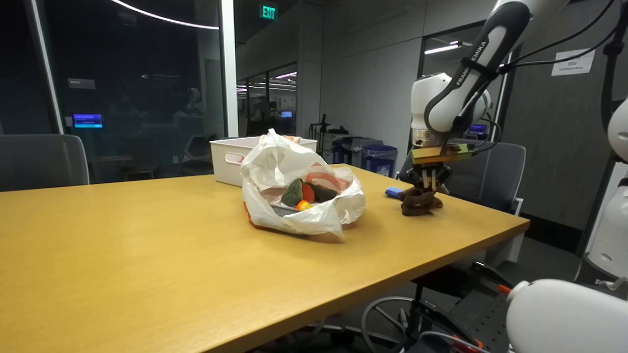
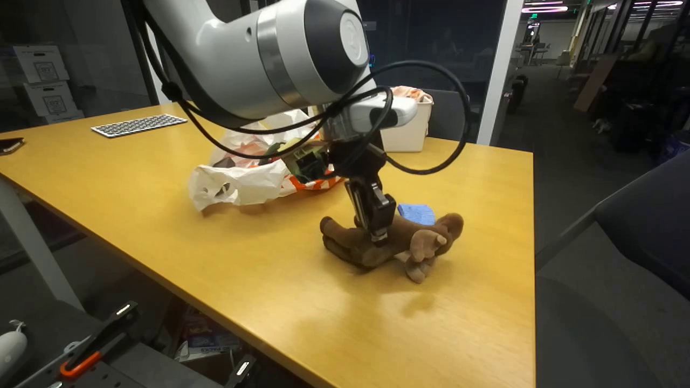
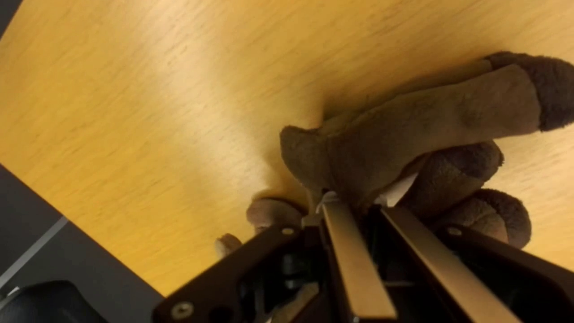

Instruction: Put the duster, the turnip plush toy, the yellow container, the moose toy and the blue sponge in the plastic

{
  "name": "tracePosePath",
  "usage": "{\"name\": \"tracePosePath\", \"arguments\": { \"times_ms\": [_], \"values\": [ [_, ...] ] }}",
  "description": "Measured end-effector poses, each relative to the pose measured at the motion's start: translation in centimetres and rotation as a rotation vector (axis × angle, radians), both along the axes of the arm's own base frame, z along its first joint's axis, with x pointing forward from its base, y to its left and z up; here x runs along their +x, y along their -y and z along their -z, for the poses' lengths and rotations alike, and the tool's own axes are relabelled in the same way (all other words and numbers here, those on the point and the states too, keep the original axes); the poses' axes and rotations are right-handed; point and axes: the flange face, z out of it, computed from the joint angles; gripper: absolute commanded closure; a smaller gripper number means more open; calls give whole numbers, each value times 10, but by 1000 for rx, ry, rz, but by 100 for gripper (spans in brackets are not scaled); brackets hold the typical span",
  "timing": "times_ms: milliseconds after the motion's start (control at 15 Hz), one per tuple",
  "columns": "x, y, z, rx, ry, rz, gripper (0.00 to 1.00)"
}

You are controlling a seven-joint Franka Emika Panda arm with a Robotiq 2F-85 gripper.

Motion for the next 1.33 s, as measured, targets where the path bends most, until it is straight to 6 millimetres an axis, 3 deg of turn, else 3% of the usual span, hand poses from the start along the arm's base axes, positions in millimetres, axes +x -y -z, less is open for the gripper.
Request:
{"name": "tracePosePath", "arguments": {
  "times_ms": [133,333,533,733,867,1067,1333],
  "values": [
    [4,-6,-26,-49,57,-35,85],
    [6,-28,-85,-125,175,-120,84],
    [-1,-65,-139,-164,287,-227,85],
    [-9,-104,-170,-166,372,-359,83],
    [-9,-140,-176,-139,410,-453,83],
    [-5,-198,-169,-87,433,-607,84],
    [4,-258,-130,-34,362,-813,83]
  ]
}}
